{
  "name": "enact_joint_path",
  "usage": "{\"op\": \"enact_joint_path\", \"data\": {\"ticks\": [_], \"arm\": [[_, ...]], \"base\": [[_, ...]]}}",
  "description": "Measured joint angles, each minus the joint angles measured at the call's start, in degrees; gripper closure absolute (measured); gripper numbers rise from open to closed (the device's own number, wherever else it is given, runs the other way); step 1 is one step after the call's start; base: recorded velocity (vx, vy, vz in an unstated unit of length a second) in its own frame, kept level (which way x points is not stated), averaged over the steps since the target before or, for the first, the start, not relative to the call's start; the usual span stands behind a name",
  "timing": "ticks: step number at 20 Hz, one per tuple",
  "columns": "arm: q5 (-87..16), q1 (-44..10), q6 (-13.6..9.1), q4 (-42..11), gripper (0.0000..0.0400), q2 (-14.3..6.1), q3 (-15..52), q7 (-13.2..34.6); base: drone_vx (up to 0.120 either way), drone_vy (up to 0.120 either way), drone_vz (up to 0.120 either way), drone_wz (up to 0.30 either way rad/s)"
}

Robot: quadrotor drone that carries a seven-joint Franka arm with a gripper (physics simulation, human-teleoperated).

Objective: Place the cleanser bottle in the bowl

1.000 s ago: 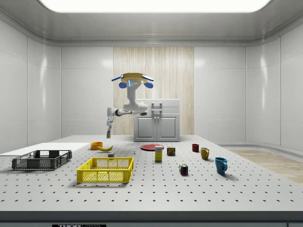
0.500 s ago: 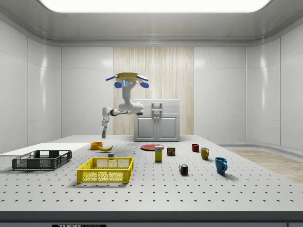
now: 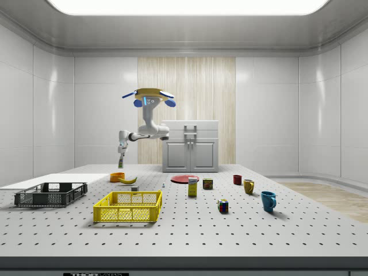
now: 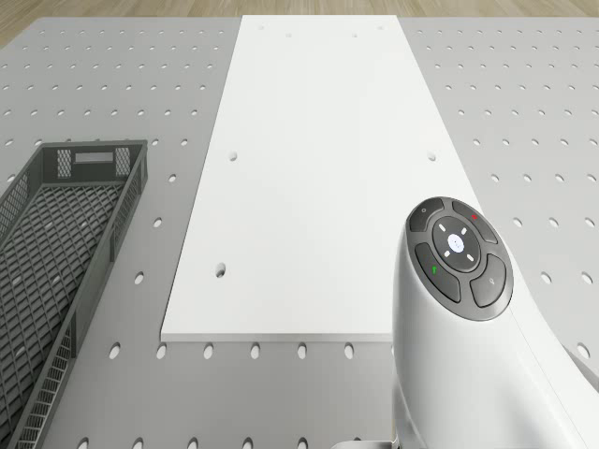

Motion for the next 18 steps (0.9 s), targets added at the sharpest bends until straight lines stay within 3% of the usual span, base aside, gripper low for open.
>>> {"op": "enact_joint_path", "data": {"ticks": [18], "arm": [[-8.3,-3.4,3.1,2.1,0.0275,0.6,-8.9,2.4]], "base": [[0.0,0.0,0.0,0.0]]}}
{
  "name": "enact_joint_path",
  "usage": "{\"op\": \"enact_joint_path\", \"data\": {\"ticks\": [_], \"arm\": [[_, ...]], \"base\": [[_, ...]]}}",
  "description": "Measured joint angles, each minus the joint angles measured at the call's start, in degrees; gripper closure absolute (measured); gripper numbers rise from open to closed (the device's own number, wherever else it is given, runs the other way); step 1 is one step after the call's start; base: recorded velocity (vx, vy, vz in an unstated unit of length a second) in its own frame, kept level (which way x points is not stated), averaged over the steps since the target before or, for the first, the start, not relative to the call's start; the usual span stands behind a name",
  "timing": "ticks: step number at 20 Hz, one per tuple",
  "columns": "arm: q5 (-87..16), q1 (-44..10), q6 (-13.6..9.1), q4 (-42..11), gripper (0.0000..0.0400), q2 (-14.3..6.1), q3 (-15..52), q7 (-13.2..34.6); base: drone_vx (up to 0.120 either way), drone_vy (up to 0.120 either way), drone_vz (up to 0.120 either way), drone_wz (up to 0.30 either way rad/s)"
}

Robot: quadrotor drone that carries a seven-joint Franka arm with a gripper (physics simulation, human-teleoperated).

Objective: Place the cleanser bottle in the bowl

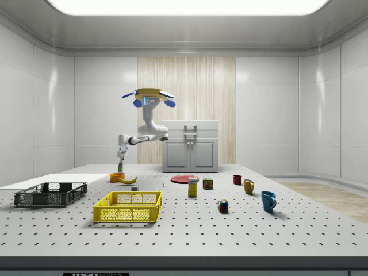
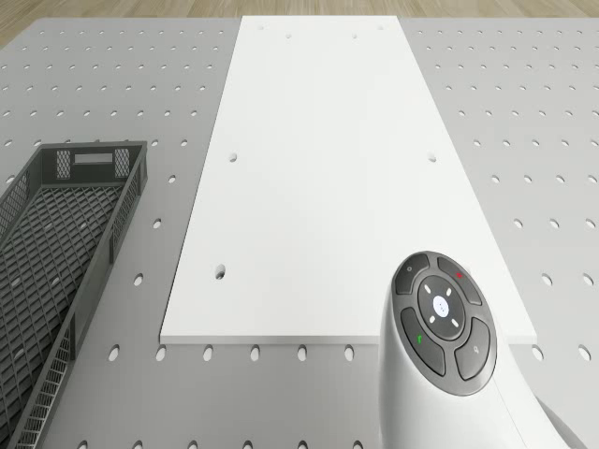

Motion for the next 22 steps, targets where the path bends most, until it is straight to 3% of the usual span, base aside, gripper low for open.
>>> {"op": "enact_joint_path", "data": {"ticks": [21,22], "arm": [[-11.0,-4.2,4.1,6.2,0.0275,3.4,-11.5,1.1],[-11.3,-4.2,4.2,6.5,0.0215,3.5,-11.8,1.1]], "base": [[0.0,0.0,0.0,0.0],[0.0,0.0,0.0,0.0]]}}
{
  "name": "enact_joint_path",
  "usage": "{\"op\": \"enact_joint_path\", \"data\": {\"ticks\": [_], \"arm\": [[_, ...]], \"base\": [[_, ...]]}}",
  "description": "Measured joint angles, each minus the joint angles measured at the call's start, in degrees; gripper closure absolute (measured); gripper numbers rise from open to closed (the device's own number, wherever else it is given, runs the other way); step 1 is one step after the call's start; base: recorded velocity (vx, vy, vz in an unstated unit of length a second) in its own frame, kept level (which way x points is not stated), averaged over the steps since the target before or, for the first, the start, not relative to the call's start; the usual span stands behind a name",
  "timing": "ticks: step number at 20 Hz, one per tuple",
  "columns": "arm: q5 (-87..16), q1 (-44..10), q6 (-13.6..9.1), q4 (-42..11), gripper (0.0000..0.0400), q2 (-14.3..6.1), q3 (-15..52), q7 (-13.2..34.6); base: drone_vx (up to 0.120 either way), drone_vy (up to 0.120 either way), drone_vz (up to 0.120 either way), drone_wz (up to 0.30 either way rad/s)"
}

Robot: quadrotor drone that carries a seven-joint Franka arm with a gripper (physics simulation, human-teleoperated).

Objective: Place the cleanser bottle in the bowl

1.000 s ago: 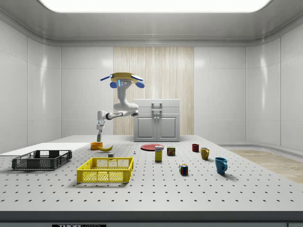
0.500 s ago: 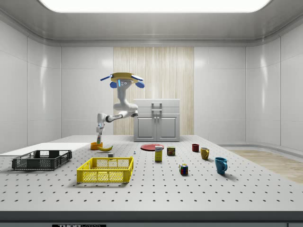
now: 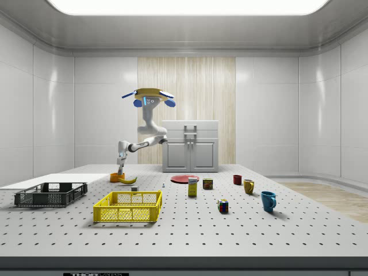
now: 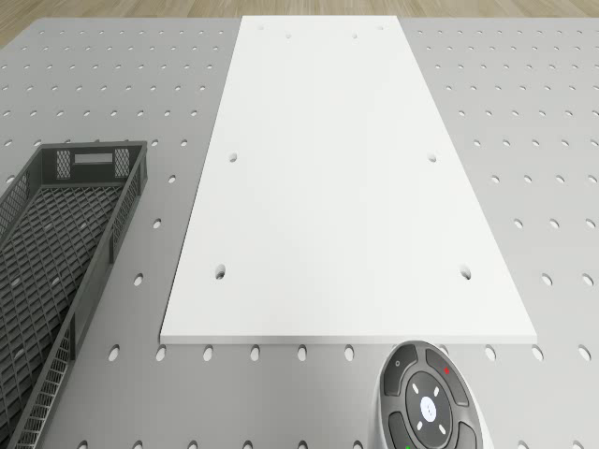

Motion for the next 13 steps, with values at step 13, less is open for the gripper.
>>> {"op": "enact_joint_path", "data": {"ticks": [13], "arm": [[2.7,1.9,-2.6,-2.6,0.0009,-0.1,3.4,-0.5]], "base": [[0.0,0.0,0.0,0.0]]}}
